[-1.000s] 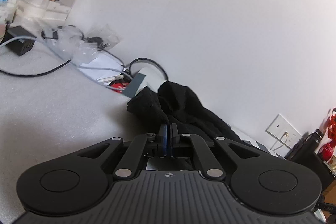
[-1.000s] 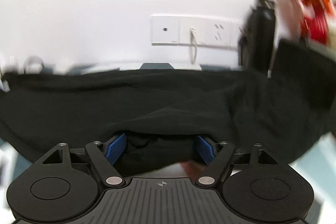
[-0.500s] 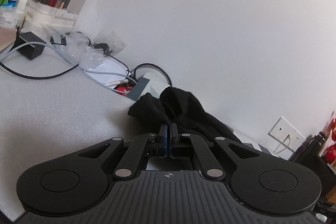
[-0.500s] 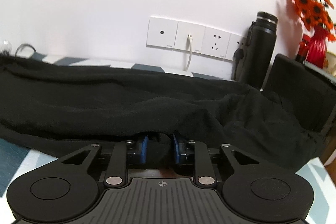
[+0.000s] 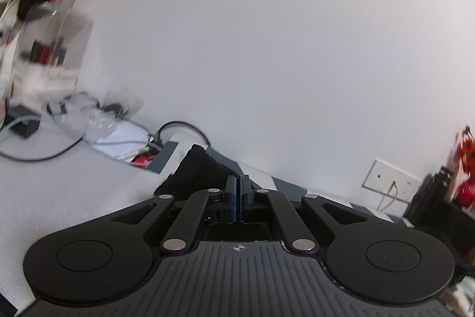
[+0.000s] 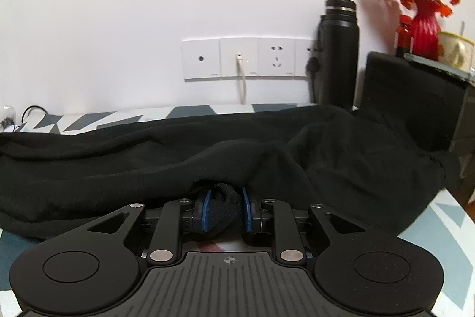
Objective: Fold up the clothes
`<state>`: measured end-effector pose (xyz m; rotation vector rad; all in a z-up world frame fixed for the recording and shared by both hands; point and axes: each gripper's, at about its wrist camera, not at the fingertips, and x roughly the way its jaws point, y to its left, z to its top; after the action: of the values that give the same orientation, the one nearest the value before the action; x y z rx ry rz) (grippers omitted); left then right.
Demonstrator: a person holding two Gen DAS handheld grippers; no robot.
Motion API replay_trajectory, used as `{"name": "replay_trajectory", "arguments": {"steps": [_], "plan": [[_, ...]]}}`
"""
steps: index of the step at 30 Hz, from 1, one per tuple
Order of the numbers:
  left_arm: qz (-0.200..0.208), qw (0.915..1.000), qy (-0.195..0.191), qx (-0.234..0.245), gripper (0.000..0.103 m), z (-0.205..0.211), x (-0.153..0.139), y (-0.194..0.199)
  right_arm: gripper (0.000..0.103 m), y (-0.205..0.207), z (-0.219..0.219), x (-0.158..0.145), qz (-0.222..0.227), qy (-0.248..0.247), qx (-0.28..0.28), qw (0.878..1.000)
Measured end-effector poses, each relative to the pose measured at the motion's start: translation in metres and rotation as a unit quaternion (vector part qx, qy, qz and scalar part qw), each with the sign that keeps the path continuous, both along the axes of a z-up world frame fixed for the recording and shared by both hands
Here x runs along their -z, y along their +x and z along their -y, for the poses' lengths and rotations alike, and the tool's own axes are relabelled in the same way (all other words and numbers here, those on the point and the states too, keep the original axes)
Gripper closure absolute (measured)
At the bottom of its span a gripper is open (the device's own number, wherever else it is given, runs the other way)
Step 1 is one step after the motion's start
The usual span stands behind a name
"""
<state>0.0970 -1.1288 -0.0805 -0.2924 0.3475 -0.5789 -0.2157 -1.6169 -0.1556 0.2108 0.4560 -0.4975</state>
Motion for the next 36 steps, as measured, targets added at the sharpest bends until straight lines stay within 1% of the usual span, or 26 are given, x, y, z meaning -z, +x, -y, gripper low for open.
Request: {"name": "replay_trajectory", "arguments": {"steps": [3,8,11,15,21,31,36], "plan": [[-0.017,0.9999,0.003,0.002,0.101,0.0,0.009,-0.006,0.084,-0.005,0.006,0.006,0.0,0.01,0.006,1.0],[-0.078,0.9968,-0.006,-0.018,0.101,-0.013,0.042,-0.012,0.084,-0.013,0.011,0.016,0.001,0.025,0.009,1.0],[-0.092,0.9954,-0.009,-0.024,0.101,-0.018,0.051,-0.018,0.084,-0.016,0.011,0.014,0.003,0.025,0.008,1.0],[-0.098,0.9949,-0.006,-0.024,0.101,-0.02,0.051,-0.026,0.084,-0.019,0.008,0.01,0.004,0.021,0.008,1.0],[-0.12,0.9923,-0.008,-0.029,0.101,-0.022,0.059,-0.027,0.084,-0.02,0.008,0.017,0.0,0.032,0.012,0.999],[-0.151,0.9878,0.002,-0.038,0.101,-0.023,0.075,-0.028,0.083,-0.019,0.002,0.022,-0.008,0.026,0.015,1.0],[-0.156,0.987,0.004,-0.039,0.101,-0.023,0.079,-0.028,0.083,-0.02,0.001,0.023,-0.009,0.026,0.014,1.0]]}}
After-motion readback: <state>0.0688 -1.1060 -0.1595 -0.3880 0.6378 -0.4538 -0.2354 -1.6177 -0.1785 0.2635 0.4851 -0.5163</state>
